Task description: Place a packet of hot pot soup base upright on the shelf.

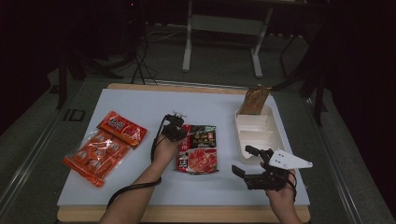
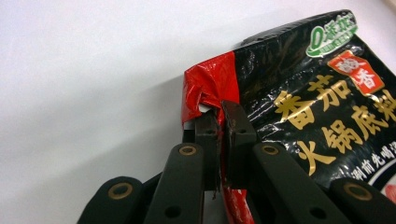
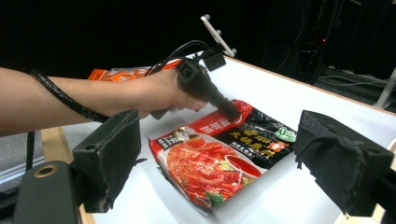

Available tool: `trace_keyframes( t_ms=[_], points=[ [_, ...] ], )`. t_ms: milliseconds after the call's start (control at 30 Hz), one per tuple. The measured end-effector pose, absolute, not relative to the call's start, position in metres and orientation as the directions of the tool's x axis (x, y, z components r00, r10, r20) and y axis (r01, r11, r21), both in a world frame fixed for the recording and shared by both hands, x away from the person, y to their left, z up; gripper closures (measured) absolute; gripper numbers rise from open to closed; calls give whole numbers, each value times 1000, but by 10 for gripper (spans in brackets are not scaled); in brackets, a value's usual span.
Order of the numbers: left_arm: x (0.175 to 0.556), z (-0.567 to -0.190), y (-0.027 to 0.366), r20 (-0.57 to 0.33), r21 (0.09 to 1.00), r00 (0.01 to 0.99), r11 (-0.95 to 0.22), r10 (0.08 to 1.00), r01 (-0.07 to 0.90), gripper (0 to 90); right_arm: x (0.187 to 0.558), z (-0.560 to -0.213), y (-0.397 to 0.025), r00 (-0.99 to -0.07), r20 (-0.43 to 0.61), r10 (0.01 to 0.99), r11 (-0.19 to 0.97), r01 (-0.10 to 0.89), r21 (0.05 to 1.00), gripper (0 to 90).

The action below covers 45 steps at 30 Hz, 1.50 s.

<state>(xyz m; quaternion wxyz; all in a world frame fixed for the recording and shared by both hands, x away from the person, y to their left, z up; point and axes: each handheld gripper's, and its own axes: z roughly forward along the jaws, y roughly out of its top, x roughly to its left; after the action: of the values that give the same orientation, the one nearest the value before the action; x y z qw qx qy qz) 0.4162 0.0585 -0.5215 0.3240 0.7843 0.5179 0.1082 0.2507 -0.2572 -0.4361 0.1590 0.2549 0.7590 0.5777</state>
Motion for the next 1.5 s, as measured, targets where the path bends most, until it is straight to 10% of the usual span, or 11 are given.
trace_keyframes(
  t_ms=[1500],
  points=[
    [335,-445,56,-148,914,662,-155,735,376,887,249,-426,-260,-766,72,639,176,237,956,131]
  ],
)
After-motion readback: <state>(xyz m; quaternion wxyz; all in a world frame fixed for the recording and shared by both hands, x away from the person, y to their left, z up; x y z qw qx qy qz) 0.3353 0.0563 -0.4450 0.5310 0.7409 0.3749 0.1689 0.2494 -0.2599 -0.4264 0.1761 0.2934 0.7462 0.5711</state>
